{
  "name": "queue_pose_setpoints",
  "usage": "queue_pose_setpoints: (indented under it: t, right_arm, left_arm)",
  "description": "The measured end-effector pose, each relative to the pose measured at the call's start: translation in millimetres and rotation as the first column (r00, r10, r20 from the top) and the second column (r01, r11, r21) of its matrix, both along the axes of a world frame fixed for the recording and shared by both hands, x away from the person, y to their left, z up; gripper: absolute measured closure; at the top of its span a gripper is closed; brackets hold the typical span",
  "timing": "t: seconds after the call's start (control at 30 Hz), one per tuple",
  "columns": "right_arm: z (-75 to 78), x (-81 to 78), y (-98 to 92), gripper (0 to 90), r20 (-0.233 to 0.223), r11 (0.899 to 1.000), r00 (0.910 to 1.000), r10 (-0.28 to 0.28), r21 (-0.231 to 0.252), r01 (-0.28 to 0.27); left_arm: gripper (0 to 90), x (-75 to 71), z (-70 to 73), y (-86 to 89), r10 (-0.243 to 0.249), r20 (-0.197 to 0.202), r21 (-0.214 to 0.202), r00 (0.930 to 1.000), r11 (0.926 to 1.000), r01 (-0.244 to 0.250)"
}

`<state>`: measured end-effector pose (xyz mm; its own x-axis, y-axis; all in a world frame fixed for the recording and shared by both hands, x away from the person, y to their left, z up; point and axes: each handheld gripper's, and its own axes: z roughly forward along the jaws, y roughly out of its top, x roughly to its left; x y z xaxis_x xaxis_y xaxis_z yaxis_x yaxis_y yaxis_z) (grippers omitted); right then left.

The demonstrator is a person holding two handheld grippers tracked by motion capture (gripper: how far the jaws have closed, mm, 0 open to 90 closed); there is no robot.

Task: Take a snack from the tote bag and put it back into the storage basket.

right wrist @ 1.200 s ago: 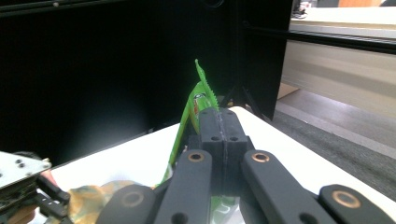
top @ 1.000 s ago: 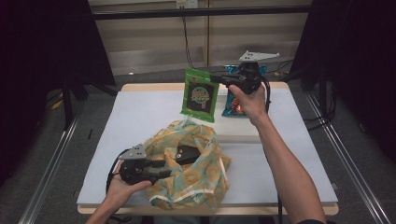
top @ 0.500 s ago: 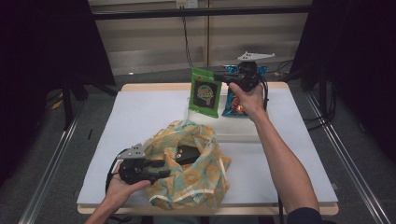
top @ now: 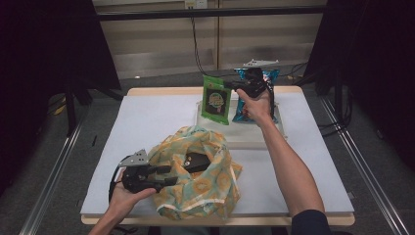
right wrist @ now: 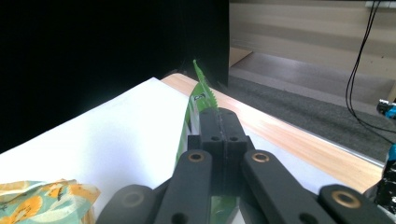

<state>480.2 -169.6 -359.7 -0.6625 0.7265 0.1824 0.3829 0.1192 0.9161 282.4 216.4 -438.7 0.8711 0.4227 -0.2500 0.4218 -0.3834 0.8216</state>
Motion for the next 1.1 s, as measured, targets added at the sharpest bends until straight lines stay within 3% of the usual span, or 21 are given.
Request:
queue_pose_setpoints:
  t: [0.1, 0.4, 1.1]
  right_arm:
    - [-5.2, 4.6, 0.3, 90.0, -0.014, 1.0, 0.9999, -0.006, -0.004, 0.006]
    - [-17.8, 15.8, 3.5, 90.0, -0.044, 1.0, 0.9987, -0.027, -0.016, 0.026]
    - [-32.0, 35.4, 6.8, 90.0, -0.072, 0.994, 0.9949, -0.071, -0.088, 0.065]
  left_arm:
    - [44.1, -0.2, 0.9, 0.1, -0.008, 0.003, -0.001, 1.0, 1.0, 0.008]
    - [42.7, -0.1, 5.7, 5.5, -0.011, 0.027, -0.06, 0.9996, 0.9981, 0.013]
    - [42.6, -2.9, 8.9, 7.9, 0.015, 0.043, -0.068, 0.999, 0.9976, -0.012]
